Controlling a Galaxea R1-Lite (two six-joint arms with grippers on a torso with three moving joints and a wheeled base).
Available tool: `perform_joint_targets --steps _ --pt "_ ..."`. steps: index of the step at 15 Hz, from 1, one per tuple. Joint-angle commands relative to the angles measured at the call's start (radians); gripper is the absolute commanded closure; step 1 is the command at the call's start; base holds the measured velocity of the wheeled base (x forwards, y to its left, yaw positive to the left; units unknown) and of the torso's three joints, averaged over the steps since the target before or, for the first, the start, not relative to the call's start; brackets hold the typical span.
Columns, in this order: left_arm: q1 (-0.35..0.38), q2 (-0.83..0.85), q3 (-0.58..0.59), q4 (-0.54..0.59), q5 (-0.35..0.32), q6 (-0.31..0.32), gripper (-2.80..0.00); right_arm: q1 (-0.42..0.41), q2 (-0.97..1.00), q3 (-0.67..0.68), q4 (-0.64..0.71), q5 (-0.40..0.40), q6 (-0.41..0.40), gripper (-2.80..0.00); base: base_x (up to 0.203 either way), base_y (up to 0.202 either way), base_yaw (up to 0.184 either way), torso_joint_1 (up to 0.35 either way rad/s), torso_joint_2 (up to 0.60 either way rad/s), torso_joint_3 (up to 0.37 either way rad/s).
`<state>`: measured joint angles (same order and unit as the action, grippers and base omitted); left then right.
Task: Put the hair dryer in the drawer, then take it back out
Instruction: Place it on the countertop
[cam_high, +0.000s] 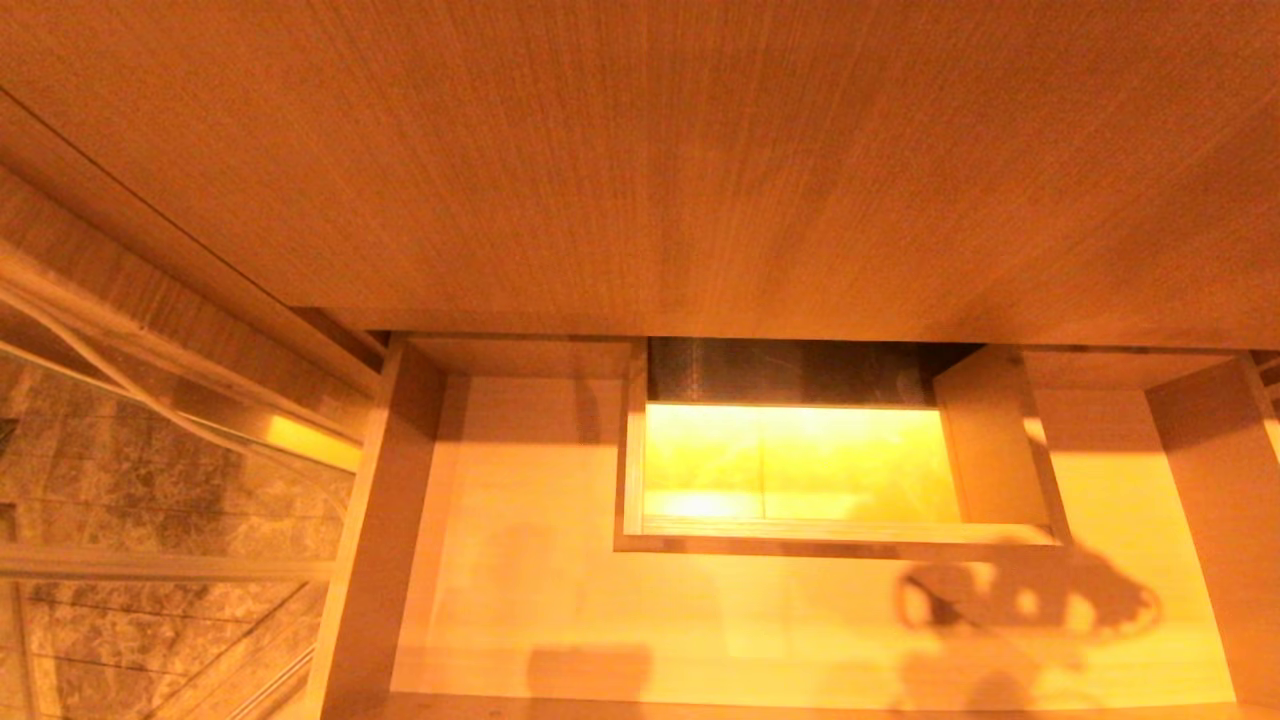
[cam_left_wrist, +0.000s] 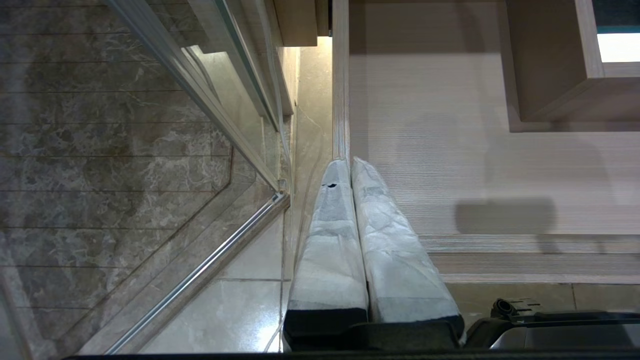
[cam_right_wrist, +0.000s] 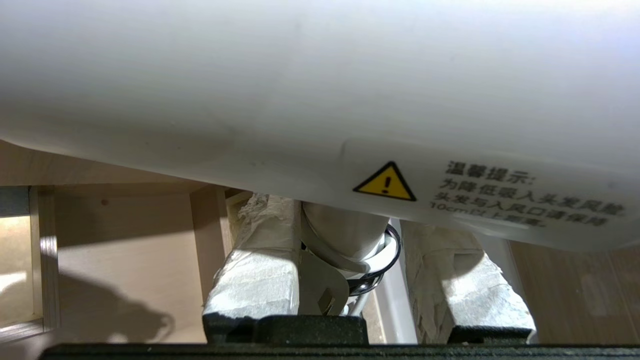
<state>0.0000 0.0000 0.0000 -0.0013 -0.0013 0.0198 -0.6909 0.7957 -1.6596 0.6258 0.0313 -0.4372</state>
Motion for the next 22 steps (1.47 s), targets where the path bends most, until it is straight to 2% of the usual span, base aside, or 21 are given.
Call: perform_joint_targets --steps 1,22 --pt "0.0 0.0 0.002 0.0 0.0 0.0 0.0 -0.001 0.002 0.001 -0.001 0.001 -0.003 0.0 0.0 0.0 0.0 0.0 0.0 0.0" --pt "0.0 0.0 0.002 0.0 0.0 0.0 0.0 -0.001 -0.043 0.033 -0.004 0.003 -0.005 0.0 0.0 0.0 0.0 0.0 0.0 0.0"
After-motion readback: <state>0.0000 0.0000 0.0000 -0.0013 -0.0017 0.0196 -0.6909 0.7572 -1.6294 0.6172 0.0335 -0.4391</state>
